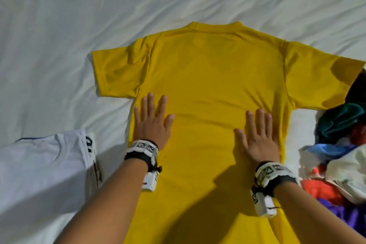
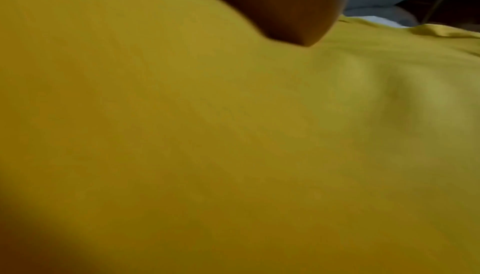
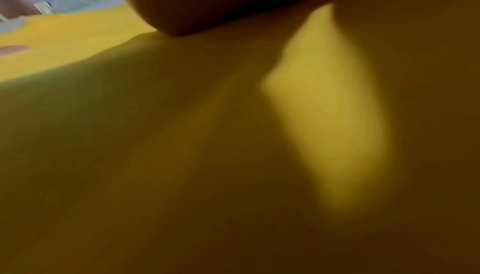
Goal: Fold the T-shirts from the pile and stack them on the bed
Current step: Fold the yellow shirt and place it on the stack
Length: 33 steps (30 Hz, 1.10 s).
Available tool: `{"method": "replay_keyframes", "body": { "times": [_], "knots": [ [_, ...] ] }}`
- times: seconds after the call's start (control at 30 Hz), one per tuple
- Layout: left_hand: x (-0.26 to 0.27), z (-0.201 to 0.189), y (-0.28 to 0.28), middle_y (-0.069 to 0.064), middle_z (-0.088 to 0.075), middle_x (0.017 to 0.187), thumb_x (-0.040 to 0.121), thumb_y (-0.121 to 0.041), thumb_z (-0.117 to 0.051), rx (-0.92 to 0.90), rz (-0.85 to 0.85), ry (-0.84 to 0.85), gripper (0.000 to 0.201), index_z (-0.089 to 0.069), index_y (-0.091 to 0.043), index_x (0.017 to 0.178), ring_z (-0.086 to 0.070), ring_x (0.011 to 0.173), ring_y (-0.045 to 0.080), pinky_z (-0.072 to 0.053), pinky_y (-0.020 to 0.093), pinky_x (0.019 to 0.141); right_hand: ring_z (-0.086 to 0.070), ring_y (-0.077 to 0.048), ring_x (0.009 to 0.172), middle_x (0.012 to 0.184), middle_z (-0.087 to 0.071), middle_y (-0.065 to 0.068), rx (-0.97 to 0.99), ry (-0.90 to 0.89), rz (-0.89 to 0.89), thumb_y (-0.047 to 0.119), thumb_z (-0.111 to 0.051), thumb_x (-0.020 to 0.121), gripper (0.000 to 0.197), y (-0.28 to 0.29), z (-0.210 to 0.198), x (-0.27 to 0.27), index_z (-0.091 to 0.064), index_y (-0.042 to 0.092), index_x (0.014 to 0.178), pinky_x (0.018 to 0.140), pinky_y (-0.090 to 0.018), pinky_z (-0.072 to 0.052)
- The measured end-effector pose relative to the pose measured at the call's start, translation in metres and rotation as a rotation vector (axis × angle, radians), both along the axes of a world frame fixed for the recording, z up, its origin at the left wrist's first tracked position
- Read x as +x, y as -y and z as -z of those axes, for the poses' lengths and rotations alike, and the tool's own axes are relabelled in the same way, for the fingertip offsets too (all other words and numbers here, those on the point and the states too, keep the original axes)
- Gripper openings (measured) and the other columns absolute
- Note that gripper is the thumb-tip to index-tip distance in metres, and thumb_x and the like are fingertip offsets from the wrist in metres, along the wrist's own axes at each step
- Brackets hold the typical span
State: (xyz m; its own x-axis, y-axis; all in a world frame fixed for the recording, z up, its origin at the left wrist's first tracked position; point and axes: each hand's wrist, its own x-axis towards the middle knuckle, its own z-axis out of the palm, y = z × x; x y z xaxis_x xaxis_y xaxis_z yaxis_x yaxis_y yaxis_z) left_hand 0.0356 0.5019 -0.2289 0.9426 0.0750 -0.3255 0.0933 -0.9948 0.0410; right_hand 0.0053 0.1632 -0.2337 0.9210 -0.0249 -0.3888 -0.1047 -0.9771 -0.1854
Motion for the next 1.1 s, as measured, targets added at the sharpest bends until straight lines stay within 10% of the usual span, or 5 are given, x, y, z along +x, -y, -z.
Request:
{"method": "replay_keyframes", "body": {
  "times": [0.23,0.5,0.6,0.83,1.1],
  "knots": [
    [-0.051,-0.017,0.023,0.016,0.021,0.167,0.105,-0.055,-0.017,-0.002,-0.082,0.004,0.071,0.011,-0.024,0.162,0.017,0.155,0.037,0.001,0.062,0.123,-0.007,-0.035,0.154,0.168,-0.001,-0.018,0.041,0.102,0.49,0.045,-0.033,0.106,0.07,0.002,-0.025,-0.024,-0.006,0.012,0.162,0.123,-0.056,-0.013],
    [-0.167,-0.006,0.054,0.018,0.018,0.167,0.102,-0.061,-0.009,-0.053,-0.052,-0.055,0.075,0.009,-0.019,0.163,0.018,0.155,0.036,0.004,0.062,0.123,-0.059,-0.038,0.114,0.12,-0.062,-0.025,0.38,0.071,0.836,0.034,-0.055,0.103,0.042,0.031,-0.049,-0.067,-0.057,-0.001,0.127,0.089,-0.041,-0.042],
    [-0.176,-0.002,0.058,0.018,0.019,0.167,0.102,-0.062,-0.006,-0.049,-0.053,-0.044,0.075,0.011,-0.02,0.162,0.019,0.155,0.036,0.004,0.063,0.123,-0.061,-0.036,0.094,0.093,-0.061,-0.02,0.415,0.057,0.783,0.037,-0.061,0.1,0.041,0.045,-0.051,-0.066,-0.064,-0.004,0.104,0.075,-0.036,-0.037],
    [-0.175,0.013,0.056,0.018,0.02,0.167,0.102,-0.062,-0.005,-0.027,-0.053,-0.009,0.076,0.014,-0.02,0.162,0.019,0.154,0.036,0.004,0.063,0.122,-0.069,-0.024,0.092,0.108,-0.074,-0.014,0.688,-0.012,0.972,0.047,-0.083,0.071,0.061,0.06,-0.044,-0.062,-0.069,0.01,0.117,0.086,-0.043,-0.057],
    [-0.174,0.014,0.059,0.017,0.025,0.166,0.102,-0.062,-0.005,-0.018,-0.067,-0.014,0.075,0.018,-0.02,0.16,0.022,0.154,0.036,0.007,0.062,0.122,-0.05,-0.028,0.076,0.078,-0.056,-0.011,0.448,0.1,0.92,0.058,-0.06,0.095,0.062,0.07,-0.061,-0.079,-0.056,0.002,0.071,0.064,-0.04,-0.036]
  ]
}}
